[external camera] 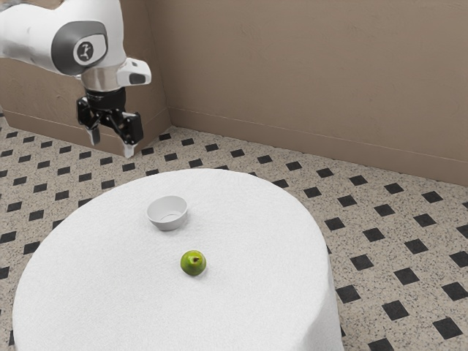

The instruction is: Place the pear in the bowl.

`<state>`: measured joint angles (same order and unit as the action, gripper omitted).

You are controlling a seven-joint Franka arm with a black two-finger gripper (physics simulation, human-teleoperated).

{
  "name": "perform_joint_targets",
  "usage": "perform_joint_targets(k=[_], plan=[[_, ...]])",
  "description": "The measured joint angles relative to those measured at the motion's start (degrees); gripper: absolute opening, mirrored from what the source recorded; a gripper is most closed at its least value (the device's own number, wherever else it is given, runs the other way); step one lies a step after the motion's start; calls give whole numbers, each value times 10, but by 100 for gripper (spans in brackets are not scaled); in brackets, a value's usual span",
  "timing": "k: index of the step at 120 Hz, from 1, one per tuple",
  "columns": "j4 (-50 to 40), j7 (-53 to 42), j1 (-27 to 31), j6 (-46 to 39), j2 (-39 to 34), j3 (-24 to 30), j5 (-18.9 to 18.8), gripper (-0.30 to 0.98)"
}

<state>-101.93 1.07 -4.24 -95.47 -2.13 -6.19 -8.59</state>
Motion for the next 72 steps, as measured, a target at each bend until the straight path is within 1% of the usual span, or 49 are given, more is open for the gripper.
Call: perform_joint_targets(k=[24,49,62,72], plan=[[-33,104,2,-44,35,0,81,69],[-47,214,-5,-77,104,0,161,69],[-73,259,-7,-107,125,0,189,69],[-92,289,-15,-132,129,-1,202,69]])
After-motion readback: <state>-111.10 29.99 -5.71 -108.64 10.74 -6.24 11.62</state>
